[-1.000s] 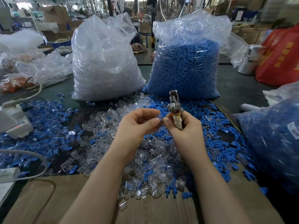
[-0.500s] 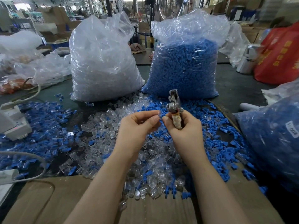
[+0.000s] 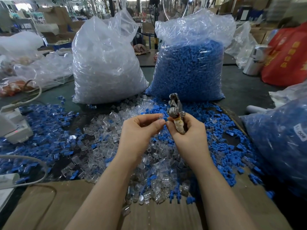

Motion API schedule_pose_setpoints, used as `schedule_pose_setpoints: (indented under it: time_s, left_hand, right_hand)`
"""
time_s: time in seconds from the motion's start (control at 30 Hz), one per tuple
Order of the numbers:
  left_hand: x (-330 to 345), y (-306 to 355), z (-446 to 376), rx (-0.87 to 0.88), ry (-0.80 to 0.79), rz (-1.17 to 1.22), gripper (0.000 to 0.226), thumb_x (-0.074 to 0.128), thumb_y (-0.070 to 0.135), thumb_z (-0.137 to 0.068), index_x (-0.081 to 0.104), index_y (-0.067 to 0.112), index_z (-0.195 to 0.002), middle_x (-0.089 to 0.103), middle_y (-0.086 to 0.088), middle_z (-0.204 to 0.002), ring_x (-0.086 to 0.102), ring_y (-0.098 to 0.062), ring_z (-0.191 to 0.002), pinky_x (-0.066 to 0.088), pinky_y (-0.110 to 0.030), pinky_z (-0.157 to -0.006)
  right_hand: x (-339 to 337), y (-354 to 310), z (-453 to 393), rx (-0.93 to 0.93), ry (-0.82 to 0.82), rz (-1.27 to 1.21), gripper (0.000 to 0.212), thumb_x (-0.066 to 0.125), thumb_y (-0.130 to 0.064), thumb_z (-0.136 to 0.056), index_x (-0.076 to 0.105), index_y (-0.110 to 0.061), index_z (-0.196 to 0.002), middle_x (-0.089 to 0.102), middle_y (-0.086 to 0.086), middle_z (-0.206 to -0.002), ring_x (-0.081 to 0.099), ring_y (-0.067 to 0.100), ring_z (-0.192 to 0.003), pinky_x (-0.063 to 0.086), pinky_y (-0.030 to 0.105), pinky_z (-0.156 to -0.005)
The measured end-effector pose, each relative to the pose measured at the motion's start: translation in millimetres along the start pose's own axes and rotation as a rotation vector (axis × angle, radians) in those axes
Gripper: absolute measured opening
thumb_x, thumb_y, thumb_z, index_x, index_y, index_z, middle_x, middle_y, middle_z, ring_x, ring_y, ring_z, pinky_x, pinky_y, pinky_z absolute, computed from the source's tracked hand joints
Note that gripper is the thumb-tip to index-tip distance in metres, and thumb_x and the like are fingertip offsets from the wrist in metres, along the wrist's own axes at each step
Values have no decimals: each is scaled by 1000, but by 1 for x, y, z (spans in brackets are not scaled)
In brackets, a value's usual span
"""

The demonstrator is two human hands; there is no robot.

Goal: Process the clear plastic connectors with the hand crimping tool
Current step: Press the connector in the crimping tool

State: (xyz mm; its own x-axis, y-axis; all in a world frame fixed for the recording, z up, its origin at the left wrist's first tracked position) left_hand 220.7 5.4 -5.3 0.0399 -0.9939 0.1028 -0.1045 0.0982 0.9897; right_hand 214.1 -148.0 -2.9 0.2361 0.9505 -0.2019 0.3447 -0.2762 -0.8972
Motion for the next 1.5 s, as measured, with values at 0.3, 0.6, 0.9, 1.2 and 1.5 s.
schedule_pose_setpoints:
  time_s: [0.3, 0.6, 0.9, 1.2, 1.5]
  left_hand:
    - [-16, 2, -6, 40, 80, 111, 15, 70, 5, -87, 72, 15, -98, 76, -6, -90, 73, -15, -85, 56, -20, -75]
    - [-18, 7, -7, 124, 52, 9, 17, 72, 7, -87, 73, 17, -100, 77, -2, -92, 73, -15, -89, 56, -19, -76]
    - [-17, 24, -4, 324, -36, -112, 30, 68, 1, -88, 64, 22, -110, 70, 10, -92, 67, -5, -89, 53, -18, -81]
    - [-12, 30, 0, 362, -142, -135, 32, 64, -6, -89, 63, 19, -108, 69, 10, -92, 66, -4, -88, 52, -17, -80]
    - [-9, 31, 0, 369, -190, -131, 35, 63, -8, -88, 62, 17, -112, 69, 14, -88, 66, -1, -85, 52, -15, -78]
  right_hand:
    - [-1, 2, 2, 7, 1, 38, 10, 68, -24, -91, 67, -15, -92, 70, 3, -80, 66, 23, -78, 55, 49, -72]
    - [4, 0, 3, -20, -63, 94, 5, 69, -27, -91, 65, -26, -88, 67, -6, -75, 62, 17, -69, 53, 47, -65]
    - [15, 9, 5, -5, -231, 241, 9, 68, -26, -87, 64, -27, -94, 65, -12, -76, 60, 16, -70, 52, 47, -67]
    - [18, 11, 6, 5, -279, 247, 12, 68, -27, -85, 64, -31, -95, 62, -19, -71, 58, 13, -69, 53, 46, -67]
    - [16, 10, 8, -16, -258, 348, 9, 59, -13, -82, 62, -21, -85, 58, -2, -63, 53, 25, -61, 50, 48, -58]
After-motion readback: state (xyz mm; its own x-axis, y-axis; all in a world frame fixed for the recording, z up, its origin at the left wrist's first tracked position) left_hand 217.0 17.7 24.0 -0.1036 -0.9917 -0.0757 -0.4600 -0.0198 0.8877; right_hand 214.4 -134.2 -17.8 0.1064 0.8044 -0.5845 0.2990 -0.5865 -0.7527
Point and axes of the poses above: each hand's wrist, its own z-axis away from the middle knuckle, its own x-axis out of the palm, y = z × x, the point moved 8 cm from there along -z, towards the middle knuckle
